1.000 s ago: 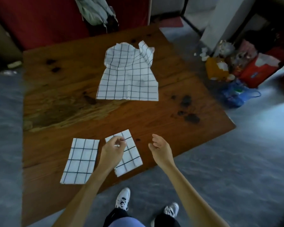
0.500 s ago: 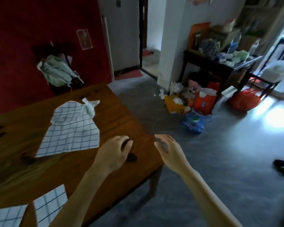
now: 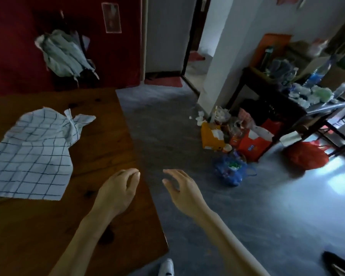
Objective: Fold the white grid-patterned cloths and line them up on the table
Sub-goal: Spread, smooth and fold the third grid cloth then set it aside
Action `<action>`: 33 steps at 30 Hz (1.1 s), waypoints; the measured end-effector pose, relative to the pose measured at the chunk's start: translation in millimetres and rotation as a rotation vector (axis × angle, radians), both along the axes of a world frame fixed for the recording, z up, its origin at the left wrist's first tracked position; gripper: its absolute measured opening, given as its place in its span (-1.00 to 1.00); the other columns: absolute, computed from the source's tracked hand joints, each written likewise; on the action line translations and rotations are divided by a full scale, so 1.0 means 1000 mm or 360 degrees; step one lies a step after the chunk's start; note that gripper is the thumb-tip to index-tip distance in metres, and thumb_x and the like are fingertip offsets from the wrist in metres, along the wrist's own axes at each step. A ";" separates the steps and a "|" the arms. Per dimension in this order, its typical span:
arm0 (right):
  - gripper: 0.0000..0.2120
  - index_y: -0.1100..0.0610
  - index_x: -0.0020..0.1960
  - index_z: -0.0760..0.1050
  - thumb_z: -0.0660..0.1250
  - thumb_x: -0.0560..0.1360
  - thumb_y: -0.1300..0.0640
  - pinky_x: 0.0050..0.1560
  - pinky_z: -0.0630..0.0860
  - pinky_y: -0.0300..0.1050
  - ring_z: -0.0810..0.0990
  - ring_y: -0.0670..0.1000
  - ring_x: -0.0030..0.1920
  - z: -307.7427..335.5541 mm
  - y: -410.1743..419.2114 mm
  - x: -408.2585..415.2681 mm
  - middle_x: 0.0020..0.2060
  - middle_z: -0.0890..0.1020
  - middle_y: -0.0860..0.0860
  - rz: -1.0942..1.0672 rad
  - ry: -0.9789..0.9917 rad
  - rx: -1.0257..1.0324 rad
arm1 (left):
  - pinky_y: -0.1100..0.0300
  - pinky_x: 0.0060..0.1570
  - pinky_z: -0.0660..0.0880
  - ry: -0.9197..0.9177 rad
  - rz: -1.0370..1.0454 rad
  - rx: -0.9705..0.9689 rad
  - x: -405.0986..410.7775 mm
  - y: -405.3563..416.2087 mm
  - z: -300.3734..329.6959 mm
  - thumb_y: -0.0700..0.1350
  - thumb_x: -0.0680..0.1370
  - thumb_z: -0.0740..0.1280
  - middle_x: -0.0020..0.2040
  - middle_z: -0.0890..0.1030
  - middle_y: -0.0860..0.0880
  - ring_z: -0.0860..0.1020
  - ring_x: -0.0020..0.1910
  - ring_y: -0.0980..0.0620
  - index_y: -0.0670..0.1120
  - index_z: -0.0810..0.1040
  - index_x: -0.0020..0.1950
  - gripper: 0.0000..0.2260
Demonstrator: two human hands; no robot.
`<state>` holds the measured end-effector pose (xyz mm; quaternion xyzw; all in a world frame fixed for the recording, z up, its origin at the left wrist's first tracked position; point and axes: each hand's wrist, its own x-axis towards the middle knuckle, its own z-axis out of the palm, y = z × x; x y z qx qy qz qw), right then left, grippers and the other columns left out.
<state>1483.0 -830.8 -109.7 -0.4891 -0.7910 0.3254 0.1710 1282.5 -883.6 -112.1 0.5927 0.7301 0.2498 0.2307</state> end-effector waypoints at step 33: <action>-0.67 0.02 0.34 0.45 0.23 0.61 -0.01 0.29 0.42 -0.13 0.47 -0.11 0.26 0.029 0.441 -0.217 0.28 0.53 -0.04 0.1629 0.0216 -0.0106 | 0.23 -0.05 0.37 0.0039 0.1819 -0.0164 -0.035 0.312 0.027 0.09 0.62 0.11 0.10 0.54 0.05 0.44 -0.04 0.18 0.01 0.47 0.25 -0.70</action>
